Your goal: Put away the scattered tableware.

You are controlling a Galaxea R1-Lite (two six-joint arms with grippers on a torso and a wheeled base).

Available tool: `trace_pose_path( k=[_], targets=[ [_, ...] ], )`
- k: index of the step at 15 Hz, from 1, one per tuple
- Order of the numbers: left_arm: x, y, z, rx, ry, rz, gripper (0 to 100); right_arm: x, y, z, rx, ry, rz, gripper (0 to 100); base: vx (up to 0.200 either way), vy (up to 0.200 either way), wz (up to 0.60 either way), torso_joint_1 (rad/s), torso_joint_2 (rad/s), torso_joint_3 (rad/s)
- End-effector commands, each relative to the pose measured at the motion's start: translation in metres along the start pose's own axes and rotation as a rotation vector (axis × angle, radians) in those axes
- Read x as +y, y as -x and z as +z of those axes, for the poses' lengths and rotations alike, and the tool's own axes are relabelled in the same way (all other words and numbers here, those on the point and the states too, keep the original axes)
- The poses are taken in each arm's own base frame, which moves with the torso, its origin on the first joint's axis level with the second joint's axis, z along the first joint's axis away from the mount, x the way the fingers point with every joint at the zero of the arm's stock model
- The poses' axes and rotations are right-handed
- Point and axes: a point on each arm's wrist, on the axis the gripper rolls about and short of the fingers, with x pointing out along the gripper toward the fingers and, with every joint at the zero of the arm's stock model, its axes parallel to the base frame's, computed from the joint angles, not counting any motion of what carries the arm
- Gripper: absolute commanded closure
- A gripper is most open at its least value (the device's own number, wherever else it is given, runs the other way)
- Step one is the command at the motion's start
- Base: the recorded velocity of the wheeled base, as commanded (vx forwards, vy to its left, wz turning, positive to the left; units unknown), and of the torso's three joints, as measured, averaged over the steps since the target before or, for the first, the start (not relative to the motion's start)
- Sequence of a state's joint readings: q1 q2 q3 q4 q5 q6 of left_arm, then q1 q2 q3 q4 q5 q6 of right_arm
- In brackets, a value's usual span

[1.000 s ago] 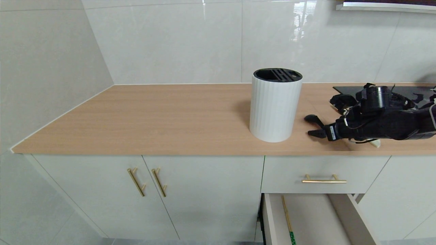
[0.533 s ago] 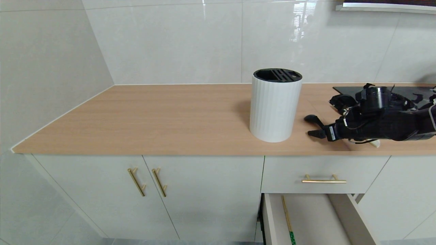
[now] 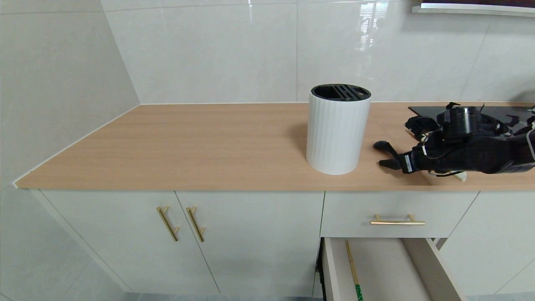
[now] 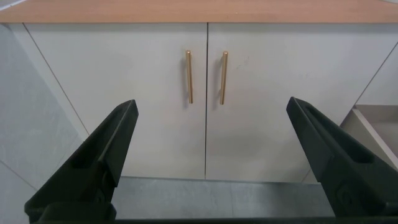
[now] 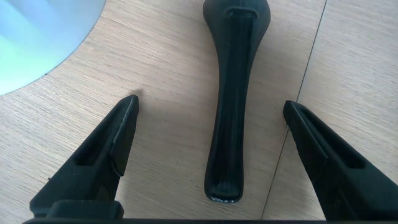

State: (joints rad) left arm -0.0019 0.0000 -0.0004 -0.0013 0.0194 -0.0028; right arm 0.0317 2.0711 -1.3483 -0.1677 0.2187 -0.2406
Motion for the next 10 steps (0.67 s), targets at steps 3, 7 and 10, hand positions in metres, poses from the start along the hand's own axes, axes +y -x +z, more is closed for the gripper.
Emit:
trace_pose_path(
  k=[3, 7, 10],
  targets=[
    [0.0, -0.0001, -0.0001, 0.002, 0.0, 0.001, 0, -0.0007, 0.0002, 0.0012, -0.012, 0.001, -0.003, 100, 0.0, 0.0, 0.0, 0.0, 0.0, 0.0],
    [0.0, -0.0001, -0.0001, 0.002, -0.001, 0.001, 0, -0.0004, 0.0029, 0.0027, -0.045, 0.007, -0.01, 100, 0.0, 0.0, 0.0, 0.0, 0.0, 0.0],
    [0.0, -0.0001, -0.0001, 0.002, 0.0, 0.001, 0, 0.0003, 0.0033, 0.0028, -0.045, 0.008, -0.008, 100, 0.0, 0.0, 0.0, 0.0, 0.0, 0.0]
  ],
)
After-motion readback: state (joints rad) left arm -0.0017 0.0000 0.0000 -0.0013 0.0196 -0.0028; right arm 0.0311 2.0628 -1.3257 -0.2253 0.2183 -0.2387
